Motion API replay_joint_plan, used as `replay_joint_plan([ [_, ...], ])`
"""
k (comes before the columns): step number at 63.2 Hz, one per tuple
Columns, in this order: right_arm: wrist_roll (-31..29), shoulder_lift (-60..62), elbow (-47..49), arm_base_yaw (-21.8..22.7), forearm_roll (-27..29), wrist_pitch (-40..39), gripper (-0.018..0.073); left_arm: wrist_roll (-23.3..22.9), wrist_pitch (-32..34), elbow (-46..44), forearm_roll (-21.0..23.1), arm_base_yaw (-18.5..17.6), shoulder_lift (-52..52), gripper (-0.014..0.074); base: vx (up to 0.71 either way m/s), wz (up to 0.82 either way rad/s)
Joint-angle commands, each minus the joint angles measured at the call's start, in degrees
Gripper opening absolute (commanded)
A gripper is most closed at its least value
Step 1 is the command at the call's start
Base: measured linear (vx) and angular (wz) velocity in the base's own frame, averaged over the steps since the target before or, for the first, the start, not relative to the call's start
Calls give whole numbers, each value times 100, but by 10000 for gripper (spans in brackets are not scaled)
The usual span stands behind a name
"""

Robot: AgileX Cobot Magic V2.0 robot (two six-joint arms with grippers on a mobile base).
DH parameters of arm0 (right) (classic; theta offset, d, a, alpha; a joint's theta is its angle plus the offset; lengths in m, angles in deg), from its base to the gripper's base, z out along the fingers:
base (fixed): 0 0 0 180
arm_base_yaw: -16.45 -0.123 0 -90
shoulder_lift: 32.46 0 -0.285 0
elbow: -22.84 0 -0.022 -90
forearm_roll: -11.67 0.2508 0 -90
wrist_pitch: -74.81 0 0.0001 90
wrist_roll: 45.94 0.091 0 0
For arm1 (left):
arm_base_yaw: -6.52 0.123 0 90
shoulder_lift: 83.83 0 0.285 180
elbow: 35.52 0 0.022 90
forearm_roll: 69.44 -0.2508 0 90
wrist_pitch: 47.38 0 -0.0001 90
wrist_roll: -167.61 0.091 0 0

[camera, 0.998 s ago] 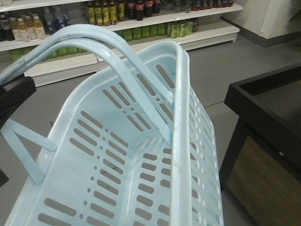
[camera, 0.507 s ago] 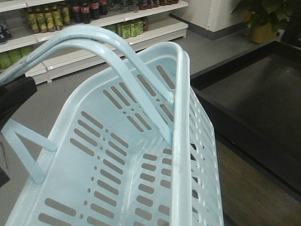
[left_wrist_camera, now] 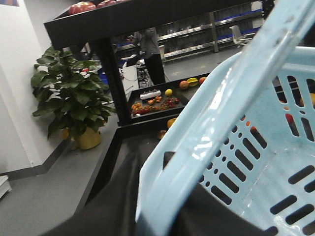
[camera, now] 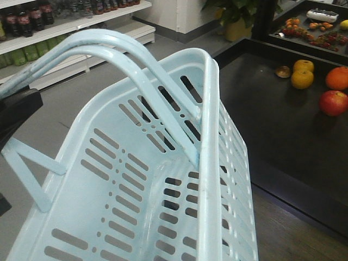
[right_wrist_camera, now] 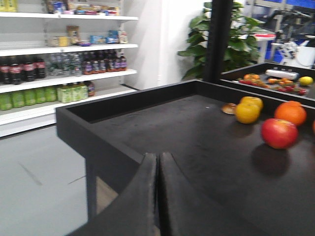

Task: Pick three apples into basket with both arms
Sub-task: 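Drive the base up to the table with apples and oranges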

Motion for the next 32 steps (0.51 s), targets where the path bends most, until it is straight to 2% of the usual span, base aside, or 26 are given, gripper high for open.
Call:
replay_joint_plan([
  [1,-41,69,-79,26,-50,-409,-8,-140,-178,-166,-110,-22,7,-6,4,-43],
  [32,-41,69,-79,26,-50,-409,-8,-140,-178,-166,-110,-22,7,-6,3,-39],
])
